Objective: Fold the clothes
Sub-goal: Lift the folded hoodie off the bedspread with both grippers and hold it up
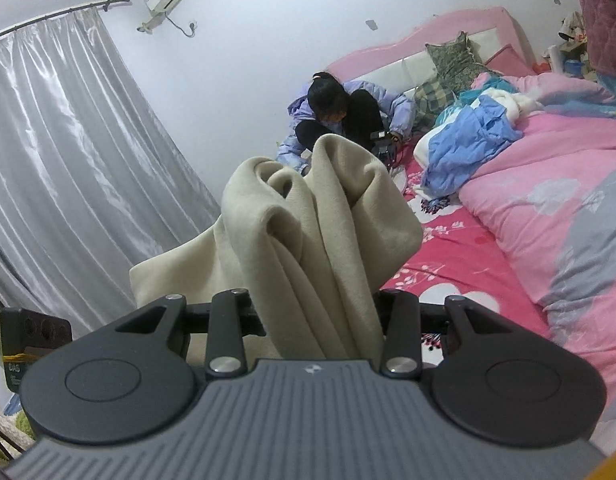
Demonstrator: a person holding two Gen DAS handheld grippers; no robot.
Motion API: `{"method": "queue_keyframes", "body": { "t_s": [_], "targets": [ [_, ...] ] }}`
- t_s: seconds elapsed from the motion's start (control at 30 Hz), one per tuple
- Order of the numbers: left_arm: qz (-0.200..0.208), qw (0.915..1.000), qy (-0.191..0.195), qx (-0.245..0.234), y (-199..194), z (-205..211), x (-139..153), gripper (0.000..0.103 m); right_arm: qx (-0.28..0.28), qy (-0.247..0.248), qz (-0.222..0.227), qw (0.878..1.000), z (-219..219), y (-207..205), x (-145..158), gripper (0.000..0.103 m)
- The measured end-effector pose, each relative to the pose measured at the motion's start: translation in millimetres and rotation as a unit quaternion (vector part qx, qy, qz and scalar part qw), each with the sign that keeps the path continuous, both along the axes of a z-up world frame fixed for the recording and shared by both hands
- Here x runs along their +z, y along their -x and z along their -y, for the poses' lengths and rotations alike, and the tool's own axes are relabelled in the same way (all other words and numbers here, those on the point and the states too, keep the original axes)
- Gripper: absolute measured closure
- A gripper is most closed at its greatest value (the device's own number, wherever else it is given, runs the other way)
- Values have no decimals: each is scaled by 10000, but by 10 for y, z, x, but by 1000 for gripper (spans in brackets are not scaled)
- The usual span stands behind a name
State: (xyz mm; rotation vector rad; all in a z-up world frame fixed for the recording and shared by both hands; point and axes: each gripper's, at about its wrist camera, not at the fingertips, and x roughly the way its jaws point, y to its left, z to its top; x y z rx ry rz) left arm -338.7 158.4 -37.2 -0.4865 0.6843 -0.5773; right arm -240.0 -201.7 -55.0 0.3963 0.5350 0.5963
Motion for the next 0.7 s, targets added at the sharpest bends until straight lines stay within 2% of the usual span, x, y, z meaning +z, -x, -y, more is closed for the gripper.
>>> {"method": "queue_keyframes", "body": {
  "t_s": [0.2,0.33,0.7],
  "targets": [
    [-232,9991,53,345,-47,-254,-57,68,247,81,-234,9994,-253,-208,-40,67],
    [-380,9966,-55,736,-171,-430,-47,68,608,10,-351,9975,-454,-517,-120,67],
    [-536,9800,-304,1891,-707,-845,34,68,1719,-358,-390,9837,-1085,-1516,-309,67]
  ]
}}
